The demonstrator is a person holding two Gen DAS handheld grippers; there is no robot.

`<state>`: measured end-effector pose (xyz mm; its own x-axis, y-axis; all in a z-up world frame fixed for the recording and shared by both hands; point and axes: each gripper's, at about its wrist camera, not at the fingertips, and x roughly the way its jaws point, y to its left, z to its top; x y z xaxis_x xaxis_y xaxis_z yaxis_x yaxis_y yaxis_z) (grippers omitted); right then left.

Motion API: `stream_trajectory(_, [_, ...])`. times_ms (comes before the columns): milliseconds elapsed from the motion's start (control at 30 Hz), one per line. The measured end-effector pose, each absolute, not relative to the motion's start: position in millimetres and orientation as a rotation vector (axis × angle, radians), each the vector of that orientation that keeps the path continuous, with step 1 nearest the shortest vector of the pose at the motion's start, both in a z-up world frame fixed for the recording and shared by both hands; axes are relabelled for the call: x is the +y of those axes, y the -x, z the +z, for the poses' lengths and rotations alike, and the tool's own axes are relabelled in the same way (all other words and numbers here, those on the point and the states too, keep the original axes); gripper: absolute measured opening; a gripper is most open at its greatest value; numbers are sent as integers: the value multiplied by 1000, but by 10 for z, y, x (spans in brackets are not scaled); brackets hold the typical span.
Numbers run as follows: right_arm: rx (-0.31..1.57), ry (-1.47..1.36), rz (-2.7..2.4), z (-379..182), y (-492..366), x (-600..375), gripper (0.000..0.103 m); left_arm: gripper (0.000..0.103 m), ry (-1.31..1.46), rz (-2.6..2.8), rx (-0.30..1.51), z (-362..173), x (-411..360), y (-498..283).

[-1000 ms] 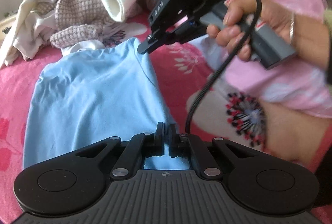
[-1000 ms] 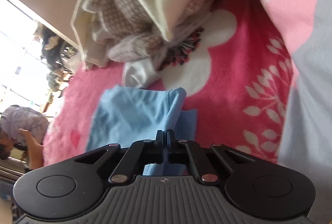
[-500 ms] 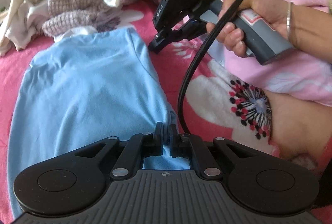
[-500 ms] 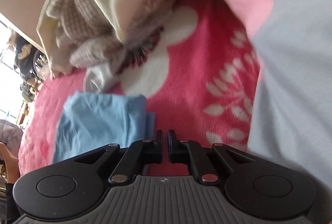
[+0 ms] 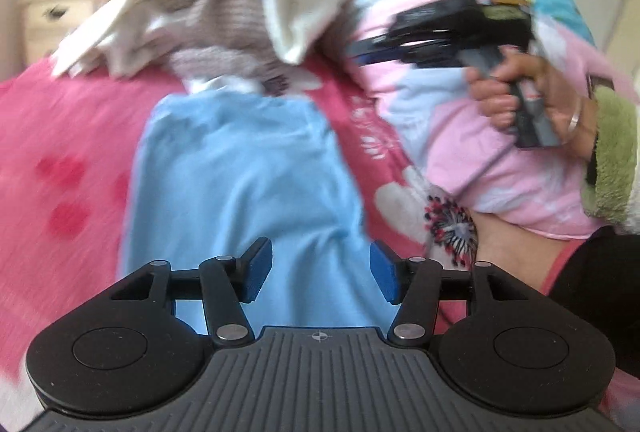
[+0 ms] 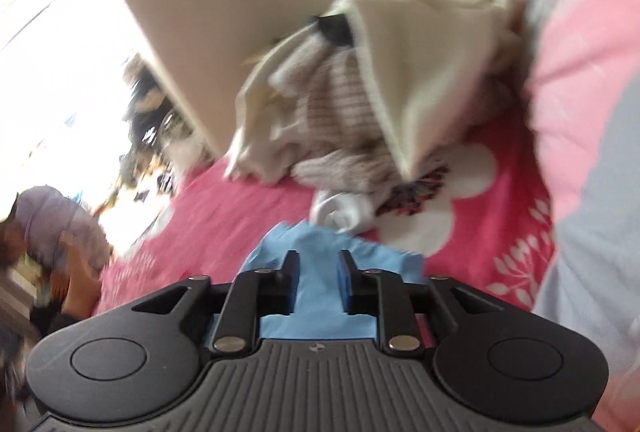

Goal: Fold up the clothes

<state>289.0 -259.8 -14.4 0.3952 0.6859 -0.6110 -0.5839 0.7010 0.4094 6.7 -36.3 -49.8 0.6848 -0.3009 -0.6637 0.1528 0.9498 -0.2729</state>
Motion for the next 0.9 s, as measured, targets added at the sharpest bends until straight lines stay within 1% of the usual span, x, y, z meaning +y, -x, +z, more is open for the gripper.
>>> stream_trajectory(200, [1049,169,792,-344,-2503,-2097,25,54,203,-82,963,-714,114,295])
stream_trajectory(300, [1130,203,746,-496,-2383,-2052,25,54,242,-78,1023,-859,258,441])
stream_trajectory(400, [1142,225,690,-564,-2356,-2000,25,54,234,-88,1048,-964,293,493])
stream_trajectory(500, [1089,197,671,-487,-2422,-1869,25,54,239,-109,1039,-984,315,488])
stream_trajectory(633, [1036,132,671,-441,-2671,-1419,25,54,268,-132,1024,-1034,375,496])
stream_trajectory(767, [1039,98,658,-582,-3031,-849,26,51,309,-138,1003,-1088,437,553])
stream_trajectory(800, [1054,77,644,-639,-3118,-718,27,50,316,-139,999,-1097,452,562])
stream_trajectory(833, [1069,56,629,-695,-3206,-586,33,50,324,-140,996,-1106,467,571])
stream_trajectory(867, [1084,35,613,-752,-3291,-455,36,50,332,-141,992,-1115,482,580])
stream_trajectory(900, [1095,19,591,-811,-3351,-329,37,50,337,-143,993,-1116,491,575])
